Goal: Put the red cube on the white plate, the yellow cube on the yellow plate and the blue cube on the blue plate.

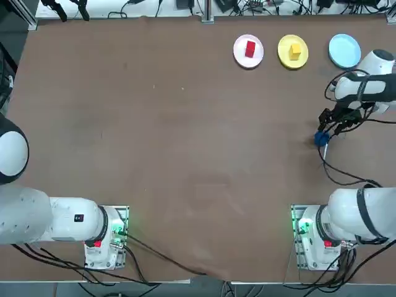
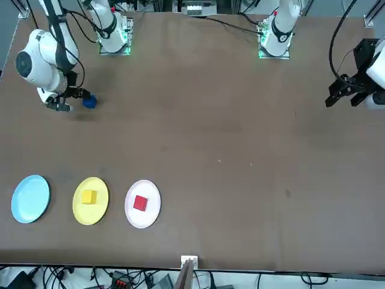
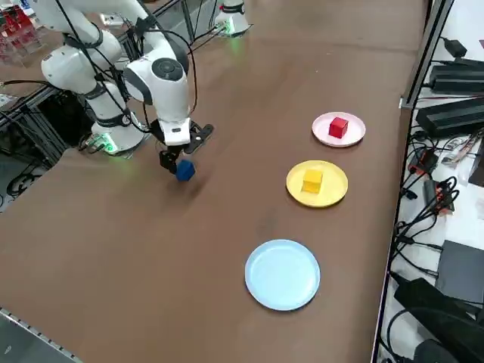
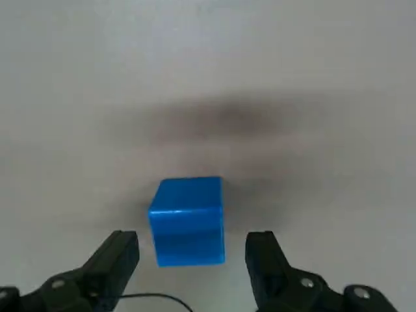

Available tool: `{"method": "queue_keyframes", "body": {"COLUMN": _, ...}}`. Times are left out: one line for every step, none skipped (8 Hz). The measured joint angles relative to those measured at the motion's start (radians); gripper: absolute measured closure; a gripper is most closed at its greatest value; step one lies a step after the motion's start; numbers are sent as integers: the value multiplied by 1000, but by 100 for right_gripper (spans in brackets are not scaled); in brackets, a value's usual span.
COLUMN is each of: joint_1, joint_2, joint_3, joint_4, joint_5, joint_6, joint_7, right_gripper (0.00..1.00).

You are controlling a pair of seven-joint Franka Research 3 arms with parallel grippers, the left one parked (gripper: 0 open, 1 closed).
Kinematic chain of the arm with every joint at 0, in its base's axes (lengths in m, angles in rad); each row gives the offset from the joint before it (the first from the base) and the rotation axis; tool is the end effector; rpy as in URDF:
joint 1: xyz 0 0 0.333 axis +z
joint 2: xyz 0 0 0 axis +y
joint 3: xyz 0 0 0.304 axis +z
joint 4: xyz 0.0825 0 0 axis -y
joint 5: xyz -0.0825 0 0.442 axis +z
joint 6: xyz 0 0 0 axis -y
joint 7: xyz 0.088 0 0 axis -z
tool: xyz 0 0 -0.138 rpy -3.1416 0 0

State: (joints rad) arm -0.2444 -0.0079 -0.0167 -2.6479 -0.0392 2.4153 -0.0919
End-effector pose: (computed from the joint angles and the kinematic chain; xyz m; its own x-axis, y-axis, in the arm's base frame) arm 0.4055 -0.1094 0.1356 0.9655 -0.1328 -0.2239 -0.1367 -0.9906 -0.0018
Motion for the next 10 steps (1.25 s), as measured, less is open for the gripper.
{"method": "queue_keyframes", "body": {"joint_1": 0, "joint_2": 8, "joint_3": 1, "joint_4": -6, "joint_5": 0, "joint_6": 12, "joint_7": 0, "right_gripper": 0}}
{"method": "queue_keyframes", "body": {"joint_1": 0, "joint_2": 12, "joint_3": 1, "joint_4": -7, "joint_5": 0, "joint_6": 16, "joint_7": 0, "right_gripper": 0}}
{"method": "queue_keyframes", "body": {"joint_1": 0, "joint_2": 15, "joint_3": 1, "joint_4": -7, "joint_5": 0, "joint_6": 22, "joint_7": 0, "right_gripper": 0}}
{"method": "queue_keyframes", "body": {"joint_1": 0, "joint_2": 21, "joint_3": 1, "joint_4": -8, "joint_5": 0, "joint_6": 34, "joint_7": 0, "right_gripper": 0}}
{"method": "queue_keyframes", "body": {"joint_1": 0, "joint_2": 33, "joint_3": 1, "joint_4": -9, "joint_5": 0, "joint_6": 48, "joint_7": 0, "right_gripper": 0}}
{"method": "queue_keyframes", "body": {"joint_1": 0, "joint_2": 45, "joint_3": 2, "joint_4": -9, "joint_5": 0, "joint_6": 57, "joint_7": 0, "right_gripper": 0}}
{"method": "queue_keyframes", "body": {"joint_1": 0, "joint_2": 55, "joint_3": 2, "joint_4": -9, "joint_5": 0, "joint_6": 62, "joint_7": 0, "right_gripper": 0}}
{"method": "queue_keyframes", "body": {"joint_1": 0, "joint_2": 62, "joint_3": 2, "joint_4": -10, "joint_5": 0, "joint_6": 63, "joint_7": 0, "right_gripper": 0}}
{"method": "queue_keyframes", "body": {"joint_1": 0, "joint_2": 71, "joint_3": 2, "joint_4": -14, "joint_5": 0, "joint_6": 69, "joint_7": 0, "right_gripper": 0}}
{"method": "queue_keyframes", "body": {"joint_1": 0, "joint_2": 78, "joint_3": 2, "joint_4": -20, "joint_5": 0, "joint_6": 82, "joint_7": 0, "right_gripper": 3}}
